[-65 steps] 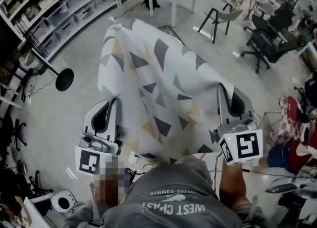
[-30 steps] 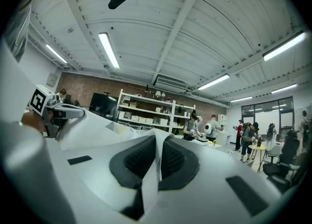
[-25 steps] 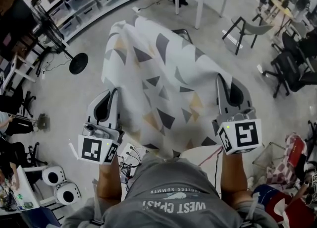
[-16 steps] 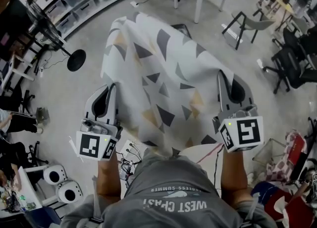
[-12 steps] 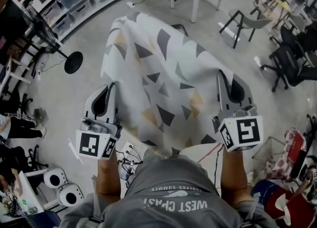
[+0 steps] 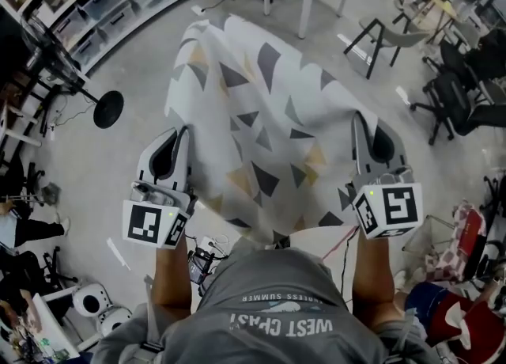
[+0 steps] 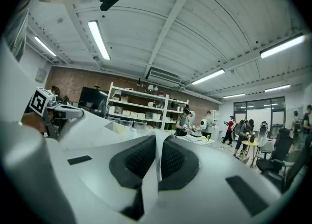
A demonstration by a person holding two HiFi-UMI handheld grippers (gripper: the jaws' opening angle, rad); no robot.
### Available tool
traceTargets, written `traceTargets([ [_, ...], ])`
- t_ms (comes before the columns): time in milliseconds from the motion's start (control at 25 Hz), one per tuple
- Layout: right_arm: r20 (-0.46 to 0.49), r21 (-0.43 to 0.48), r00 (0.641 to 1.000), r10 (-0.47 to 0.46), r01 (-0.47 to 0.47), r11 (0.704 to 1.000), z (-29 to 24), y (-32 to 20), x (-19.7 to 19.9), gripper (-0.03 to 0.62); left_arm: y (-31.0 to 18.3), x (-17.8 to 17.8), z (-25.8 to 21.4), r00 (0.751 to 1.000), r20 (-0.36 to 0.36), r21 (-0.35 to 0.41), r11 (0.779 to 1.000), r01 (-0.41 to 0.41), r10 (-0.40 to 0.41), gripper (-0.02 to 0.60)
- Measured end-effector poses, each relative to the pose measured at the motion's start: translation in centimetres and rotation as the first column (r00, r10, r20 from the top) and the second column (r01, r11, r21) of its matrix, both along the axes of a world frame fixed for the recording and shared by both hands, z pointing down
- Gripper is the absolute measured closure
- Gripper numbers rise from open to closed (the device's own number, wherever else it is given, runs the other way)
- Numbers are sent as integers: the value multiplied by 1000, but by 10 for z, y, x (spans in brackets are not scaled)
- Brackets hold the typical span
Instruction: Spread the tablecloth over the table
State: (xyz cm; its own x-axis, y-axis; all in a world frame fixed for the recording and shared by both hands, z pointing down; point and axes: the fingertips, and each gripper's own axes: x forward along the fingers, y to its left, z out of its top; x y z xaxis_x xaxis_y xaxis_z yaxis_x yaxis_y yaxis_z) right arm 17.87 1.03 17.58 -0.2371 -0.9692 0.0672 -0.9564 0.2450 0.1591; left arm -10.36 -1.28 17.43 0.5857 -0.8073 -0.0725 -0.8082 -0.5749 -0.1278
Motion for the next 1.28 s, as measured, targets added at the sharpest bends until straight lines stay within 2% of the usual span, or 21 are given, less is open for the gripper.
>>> traceTargets([
  [320,34,-8,998,55,-54,998,-4,-42,-22,583,-52,-34,-4,999,-5,4,999,-39,39,583],
  [680,67,-34,994,83,-81,996,18,-66,-12,582,-84,-48,15,999,17,-16,999,-29,30,581],
  [1120,98,-91,993,62,-53,994,59,-109,6,583,-124,-60,54,998,60,-97,994,40,-34,581],
  [1280,108,-135,993,51,-36,990,88,-154,5,583,-168,-71,85,996,70,-160,984,74,-64,581],
])
